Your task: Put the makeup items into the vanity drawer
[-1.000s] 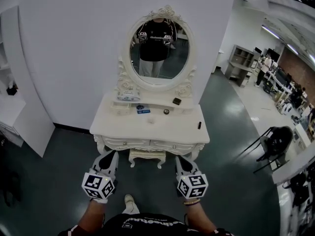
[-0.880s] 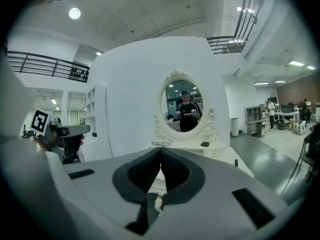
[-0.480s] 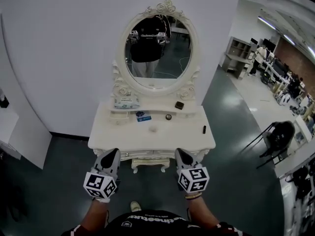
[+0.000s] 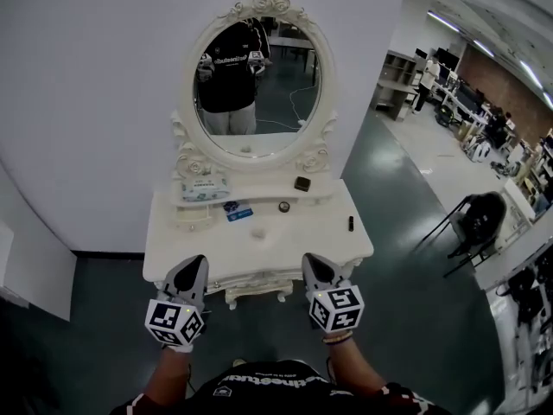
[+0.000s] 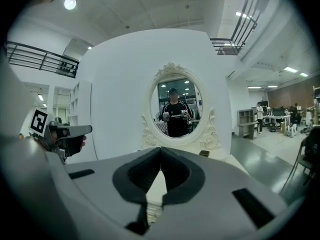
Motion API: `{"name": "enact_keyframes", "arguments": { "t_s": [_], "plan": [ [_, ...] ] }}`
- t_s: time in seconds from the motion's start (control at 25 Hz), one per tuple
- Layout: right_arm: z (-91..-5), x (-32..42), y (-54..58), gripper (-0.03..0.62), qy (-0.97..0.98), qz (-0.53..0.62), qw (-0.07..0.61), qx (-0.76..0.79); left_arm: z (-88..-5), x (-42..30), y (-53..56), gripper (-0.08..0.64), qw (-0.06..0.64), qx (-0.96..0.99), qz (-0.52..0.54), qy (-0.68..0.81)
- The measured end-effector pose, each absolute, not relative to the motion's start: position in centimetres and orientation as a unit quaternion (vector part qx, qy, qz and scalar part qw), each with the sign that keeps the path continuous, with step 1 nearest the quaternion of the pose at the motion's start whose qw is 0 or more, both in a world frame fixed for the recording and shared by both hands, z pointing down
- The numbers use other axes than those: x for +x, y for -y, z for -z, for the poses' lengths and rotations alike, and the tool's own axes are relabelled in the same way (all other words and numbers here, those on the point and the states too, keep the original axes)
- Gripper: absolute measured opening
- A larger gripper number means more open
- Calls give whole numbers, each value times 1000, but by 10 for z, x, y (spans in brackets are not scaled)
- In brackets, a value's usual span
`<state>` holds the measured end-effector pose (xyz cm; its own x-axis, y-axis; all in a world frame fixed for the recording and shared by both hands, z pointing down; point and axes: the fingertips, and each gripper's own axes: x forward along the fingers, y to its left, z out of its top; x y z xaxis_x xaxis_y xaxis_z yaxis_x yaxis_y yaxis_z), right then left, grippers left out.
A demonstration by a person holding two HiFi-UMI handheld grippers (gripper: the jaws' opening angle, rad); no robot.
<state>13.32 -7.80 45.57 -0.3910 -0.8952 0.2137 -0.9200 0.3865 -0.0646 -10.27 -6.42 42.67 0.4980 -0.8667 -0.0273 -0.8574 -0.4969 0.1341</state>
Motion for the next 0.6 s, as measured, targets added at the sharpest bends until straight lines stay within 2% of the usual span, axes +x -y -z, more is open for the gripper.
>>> {"name": "enact_keyframes", "arguments": {
  "t_s": [0.6],
  "plan": [
    [-453, 133, 180, -6, 852, -69, 68, 514, -424, -104, 136, 6, 47, 845, 46, 531]
  ]
}}
